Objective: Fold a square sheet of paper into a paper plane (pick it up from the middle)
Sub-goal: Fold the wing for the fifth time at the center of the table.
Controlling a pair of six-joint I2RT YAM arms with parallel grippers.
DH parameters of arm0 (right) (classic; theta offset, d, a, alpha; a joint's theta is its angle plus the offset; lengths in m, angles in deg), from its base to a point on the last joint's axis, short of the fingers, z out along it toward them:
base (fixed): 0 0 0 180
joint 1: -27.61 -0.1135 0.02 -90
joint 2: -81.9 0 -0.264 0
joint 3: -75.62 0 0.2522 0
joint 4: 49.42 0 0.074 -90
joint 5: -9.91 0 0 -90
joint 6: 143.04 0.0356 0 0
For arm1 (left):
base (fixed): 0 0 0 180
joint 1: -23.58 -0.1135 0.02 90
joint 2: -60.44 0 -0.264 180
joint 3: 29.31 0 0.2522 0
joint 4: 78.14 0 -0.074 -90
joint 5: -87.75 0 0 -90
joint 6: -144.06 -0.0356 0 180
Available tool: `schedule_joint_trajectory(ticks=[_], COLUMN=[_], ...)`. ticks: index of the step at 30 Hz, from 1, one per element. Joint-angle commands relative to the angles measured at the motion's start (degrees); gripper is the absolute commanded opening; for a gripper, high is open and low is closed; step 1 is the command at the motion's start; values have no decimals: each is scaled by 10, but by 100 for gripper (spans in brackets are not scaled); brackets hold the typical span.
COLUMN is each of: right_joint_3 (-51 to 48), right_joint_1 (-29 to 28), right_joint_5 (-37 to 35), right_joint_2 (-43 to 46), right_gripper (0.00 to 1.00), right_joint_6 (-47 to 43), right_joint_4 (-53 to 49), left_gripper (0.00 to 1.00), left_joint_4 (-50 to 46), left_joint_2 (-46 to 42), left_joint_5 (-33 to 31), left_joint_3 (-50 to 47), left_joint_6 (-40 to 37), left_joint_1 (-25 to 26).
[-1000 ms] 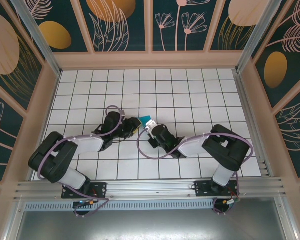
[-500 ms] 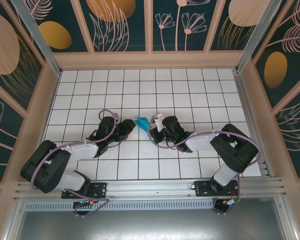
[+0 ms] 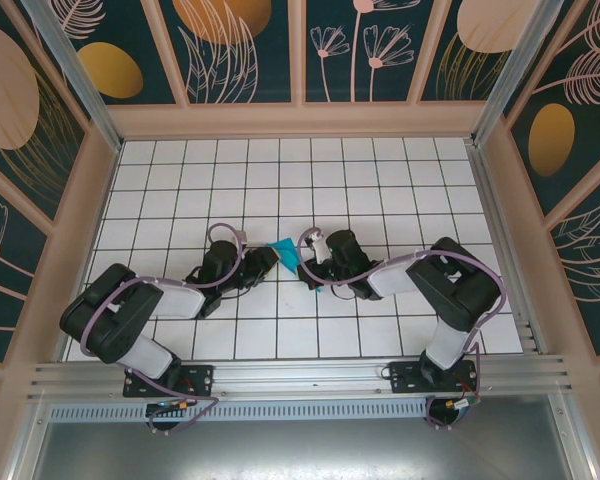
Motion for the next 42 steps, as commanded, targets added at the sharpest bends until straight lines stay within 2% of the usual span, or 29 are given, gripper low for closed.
schedule_joint_trajectory(ticks=[1,11,30,42], right_joint_3=[11,3,-3,-1], right_joint_1=[11,34,54,56], right_joint_5=[48,89,110,115], right_joint_2=[-16,-43,-72,-75], right_gripper=[0,0,0,0], right_joint_6=[40,91,134,135], right_joint_4=[36,63,67,58], left_gripper=[32,28,14,13], left_joint_4=[55,98,124,152], left_joint_2=[11,54,137,178], left_joint_5=[11,25,47,53], left_joint_3=[-5,4,39,55], left_joint_6=[-1,3,7,10], left_joint_1=[4,12,21,21])
